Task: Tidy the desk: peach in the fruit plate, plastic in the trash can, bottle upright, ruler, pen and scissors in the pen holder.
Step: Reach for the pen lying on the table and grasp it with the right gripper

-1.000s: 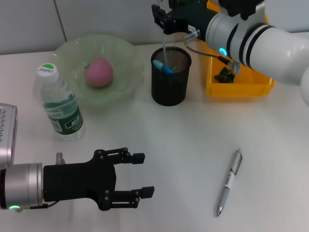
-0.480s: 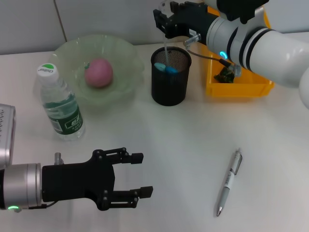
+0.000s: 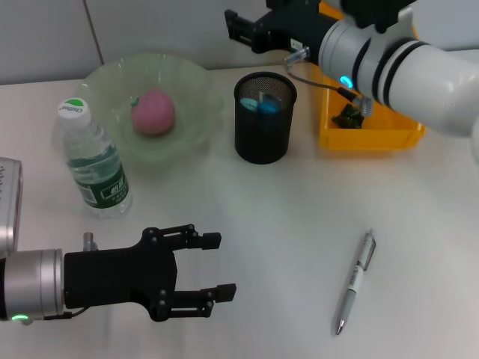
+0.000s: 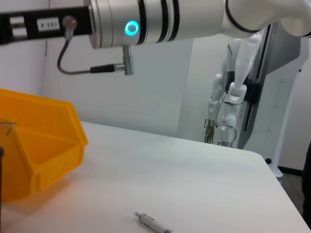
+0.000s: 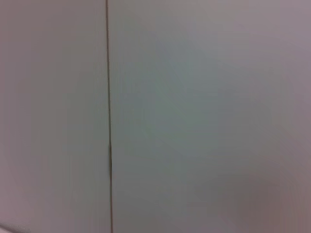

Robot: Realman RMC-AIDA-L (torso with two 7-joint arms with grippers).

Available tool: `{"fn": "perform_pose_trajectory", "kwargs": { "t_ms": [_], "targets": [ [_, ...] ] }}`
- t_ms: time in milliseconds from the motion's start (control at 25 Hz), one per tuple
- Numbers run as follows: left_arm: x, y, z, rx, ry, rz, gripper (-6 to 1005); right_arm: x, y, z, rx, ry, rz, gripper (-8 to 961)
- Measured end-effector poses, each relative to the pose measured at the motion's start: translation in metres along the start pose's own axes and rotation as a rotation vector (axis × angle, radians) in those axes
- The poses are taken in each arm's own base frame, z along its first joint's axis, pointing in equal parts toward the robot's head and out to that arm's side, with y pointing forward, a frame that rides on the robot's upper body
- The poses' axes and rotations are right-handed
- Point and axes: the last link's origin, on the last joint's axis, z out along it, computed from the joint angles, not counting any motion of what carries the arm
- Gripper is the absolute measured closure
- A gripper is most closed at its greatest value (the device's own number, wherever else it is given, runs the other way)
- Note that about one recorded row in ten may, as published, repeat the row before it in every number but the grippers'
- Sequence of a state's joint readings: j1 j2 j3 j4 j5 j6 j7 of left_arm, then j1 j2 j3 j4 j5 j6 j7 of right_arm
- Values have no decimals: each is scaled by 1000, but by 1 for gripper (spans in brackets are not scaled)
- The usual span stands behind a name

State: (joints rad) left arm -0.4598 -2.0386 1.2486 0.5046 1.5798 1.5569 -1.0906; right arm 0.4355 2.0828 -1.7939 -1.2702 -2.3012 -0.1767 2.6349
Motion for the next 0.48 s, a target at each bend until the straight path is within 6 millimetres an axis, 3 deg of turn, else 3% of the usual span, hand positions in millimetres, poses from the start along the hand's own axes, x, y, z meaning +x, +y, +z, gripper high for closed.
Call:
{"fn": "perform_pose_trajectory", "kwargs": {
  "t_ms": [480],
  "targets": [
    [1,-1,-1,7,5,0,227,-39,-7,-41,-62,-108,300,259]
  ]
}}
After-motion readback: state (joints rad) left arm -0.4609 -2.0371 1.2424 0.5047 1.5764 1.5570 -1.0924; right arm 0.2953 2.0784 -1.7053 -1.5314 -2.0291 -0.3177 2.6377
